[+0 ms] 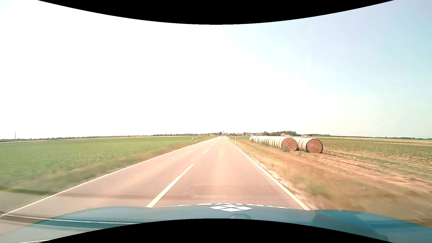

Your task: Follow the waypoints while adhering to traffic rules and regulations

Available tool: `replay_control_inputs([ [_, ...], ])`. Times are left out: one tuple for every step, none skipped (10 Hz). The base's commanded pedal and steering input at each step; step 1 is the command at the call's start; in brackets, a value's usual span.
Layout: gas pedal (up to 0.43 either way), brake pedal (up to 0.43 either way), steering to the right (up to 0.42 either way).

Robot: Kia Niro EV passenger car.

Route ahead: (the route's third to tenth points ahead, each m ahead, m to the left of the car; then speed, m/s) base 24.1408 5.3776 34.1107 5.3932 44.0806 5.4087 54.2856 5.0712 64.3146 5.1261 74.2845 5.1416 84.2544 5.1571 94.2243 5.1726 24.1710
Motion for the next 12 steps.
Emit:
replay_control_inputs([
  [0.209, 0.000, -0.003],
  [0.209, 0.000, -0.003],
  [0.209, 0.000, -0.002],
  [0.209, 0.000, -0.002],
  [0.209, 0.000, -0.001],
  [0.209, 0.000, -0.001],
  [0.209, 0.000, 0.000],
  [0.209, 0.000, -0.001],
  [0.209, 0.000, -0.001],
  [0.209, 0.000, -0.001],
  [0.209, 0.000, -0.001],
  [0.209, 0.000, -0.001],
])
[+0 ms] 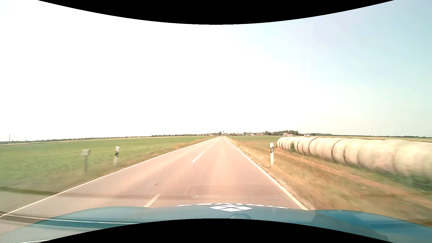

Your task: Follow the waypoints while adhering to traffic rules and regulations

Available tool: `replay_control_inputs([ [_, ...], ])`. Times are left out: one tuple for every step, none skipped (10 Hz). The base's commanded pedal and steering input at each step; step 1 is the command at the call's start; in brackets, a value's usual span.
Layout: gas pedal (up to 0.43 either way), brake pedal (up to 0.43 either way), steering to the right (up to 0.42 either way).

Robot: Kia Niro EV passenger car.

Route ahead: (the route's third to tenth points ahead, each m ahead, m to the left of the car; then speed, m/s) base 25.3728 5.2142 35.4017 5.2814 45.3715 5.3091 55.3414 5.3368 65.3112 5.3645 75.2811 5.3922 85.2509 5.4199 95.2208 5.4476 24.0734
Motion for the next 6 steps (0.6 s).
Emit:
replay_control_inputs([
  [0.209, 0.000, -0.001],
  [0.209, 0.000, -0.001],
  [0.209, 0.000, -0.002],
  [0.209, 0.000, -0.002],
  [0.209, 0.000, -0.002],
  [0.209, 0.000, -0.002],
])
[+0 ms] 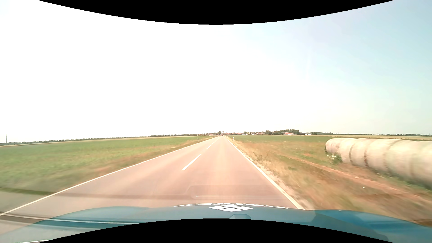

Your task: Follow the waypoints while adhering to traffic rules and regulations

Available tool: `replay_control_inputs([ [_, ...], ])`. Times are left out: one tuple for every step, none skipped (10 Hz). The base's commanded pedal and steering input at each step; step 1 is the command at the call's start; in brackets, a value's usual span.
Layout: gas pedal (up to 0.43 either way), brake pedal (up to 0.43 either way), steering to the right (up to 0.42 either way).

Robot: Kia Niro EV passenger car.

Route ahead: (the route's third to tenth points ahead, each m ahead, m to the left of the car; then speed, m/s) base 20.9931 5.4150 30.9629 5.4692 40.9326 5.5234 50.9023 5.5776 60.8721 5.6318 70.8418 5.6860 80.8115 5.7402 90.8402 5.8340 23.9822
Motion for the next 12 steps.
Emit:
replay_control_inputs([
  [0.209, 0.000, -0.002],
  [0.209, 0.000, -0.002],
  [0.220, 0.000, -0.002],
  [0.220, 0.000, -0.002],
  [0.220, 0.000, -0.002],
  [0.228, 0.000, -0.002],
  [0.228, 0.000, -0.002],
  [0.228, 0.000, -0.002],
  [0.228, 0.000, -0.002],
  [0.228, 0.000, -0.002],
  [0.228, 0.000, -0.002],
  [0.228, 0.000, -0.002],
])
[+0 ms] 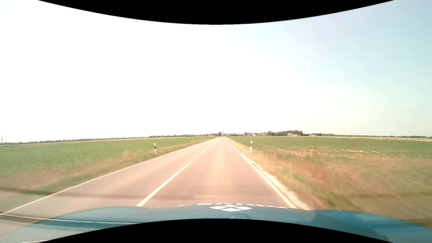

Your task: Follow the waypoints while adhering to traffic rules and regulations

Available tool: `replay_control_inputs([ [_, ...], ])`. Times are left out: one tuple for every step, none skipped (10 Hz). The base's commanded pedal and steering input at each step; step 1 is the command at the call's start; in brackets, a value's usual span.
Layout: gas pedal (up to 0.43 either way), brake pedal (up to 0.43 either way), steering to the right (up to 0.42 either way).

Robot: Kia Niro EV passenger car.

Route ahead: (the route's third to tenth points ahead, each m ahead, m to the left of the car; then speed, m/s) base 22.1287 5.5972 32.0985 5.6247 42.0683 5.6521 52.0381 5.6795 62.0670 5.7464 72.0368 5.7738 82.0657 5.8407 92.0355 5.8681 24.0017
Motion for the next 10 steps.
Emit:
replay_control_inputs([
  [0.228, 0.000, -0.002],
  [0.228, 0.000, -0.002],
  [0.228, 0.000, -0.002],
  [0.228, 0.000, -0.002],
  [0.228, 0.000, -0.002],
  [0.228, 0.000, -0.002],
  [0.228, 0.000, -0.002],
  [0.228, 0.000, -0.002],
  [0.228, 0.000, -0.002],
  [0.228, 0.000, -0.002],
])
